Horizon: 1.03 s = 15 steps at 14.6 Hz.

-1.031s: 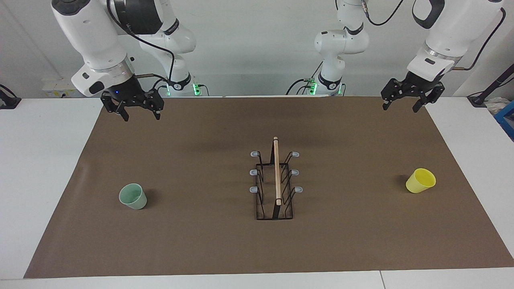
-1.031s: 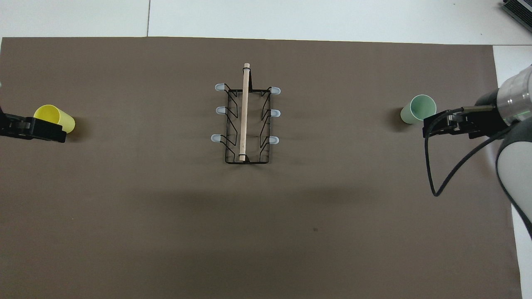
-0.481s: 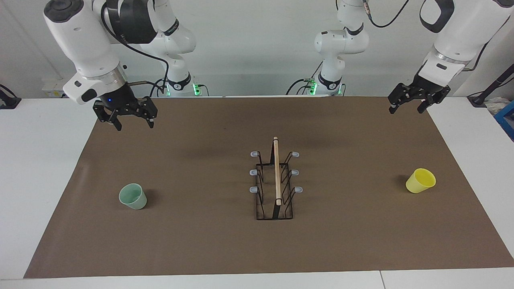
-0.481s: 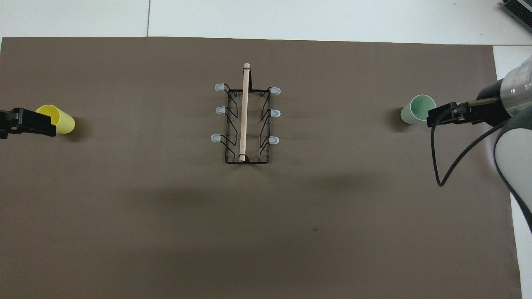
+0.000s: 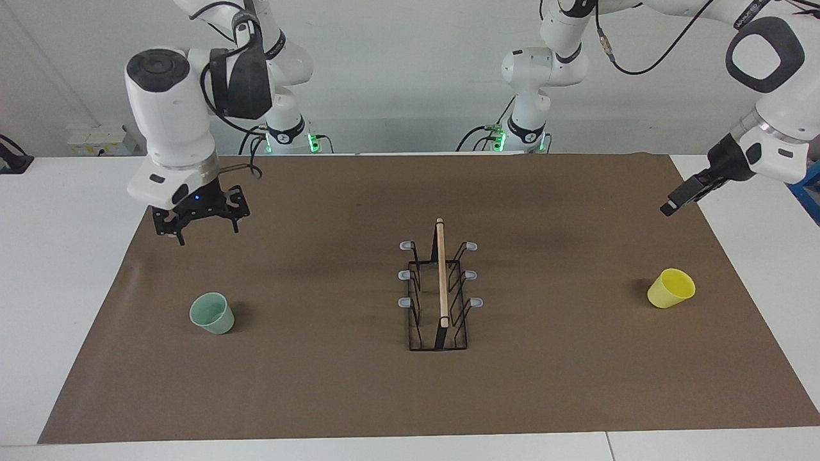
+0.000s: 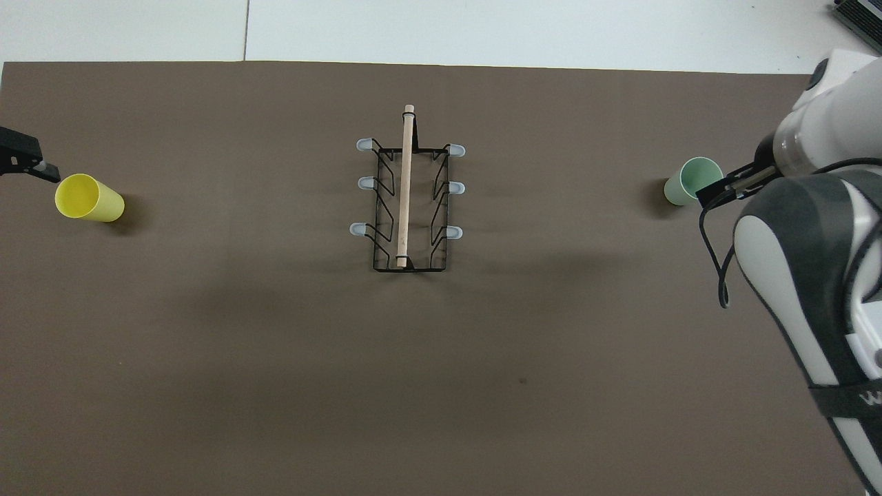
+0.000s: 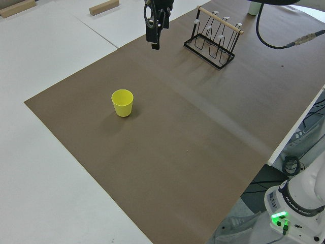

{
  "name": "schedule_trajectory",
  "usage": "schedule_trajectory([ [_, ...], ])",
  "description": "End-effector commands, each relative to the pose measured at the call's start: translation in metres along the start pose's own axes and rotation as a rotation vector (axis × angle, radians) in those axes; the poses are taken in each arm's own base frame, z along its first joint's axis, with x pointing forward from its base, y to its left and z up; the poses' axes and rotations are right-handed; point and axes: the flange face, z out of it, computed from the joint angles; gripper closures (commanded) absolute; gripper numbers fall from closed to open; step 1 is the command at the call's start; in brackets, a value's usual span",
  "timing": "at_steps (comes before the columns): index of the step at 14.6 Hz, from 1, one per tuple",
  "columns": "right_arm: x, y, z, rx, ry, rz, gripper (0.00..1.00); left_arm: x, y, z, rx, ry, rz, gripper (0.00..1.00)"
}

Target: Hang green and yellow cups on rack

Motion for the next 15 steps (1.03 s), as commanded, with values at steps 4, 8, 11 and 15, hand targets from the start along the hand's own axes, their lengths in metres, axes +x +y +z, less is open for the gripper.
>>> schedule_trajectory([
  [4,0.021,-0.037,0.040,-0.226,-0.194,-0.530,0.00,0.057,-0.023,0.039,-0.026,-0.061,-0.419,0.00],
  [8,0.013,-0.037,0.064,-0.310,-0.419,-1.014,0.00,0.103,-0.057,0.074,-0.013,-0.041,-0.597,0.00],
  [11,0.028,-0.064,0.083,-0.441,-0.461,-1.256,0.00,0.136,-0.085,0.109,-0.006,0.008,-0.684,0.00],
  [15,0.048,-0.087,0.131,-0.479,-0.507,-1.284,0.00,0.167,-0.125,0.143,-0.034,0.072,-0.755,0.00],
])
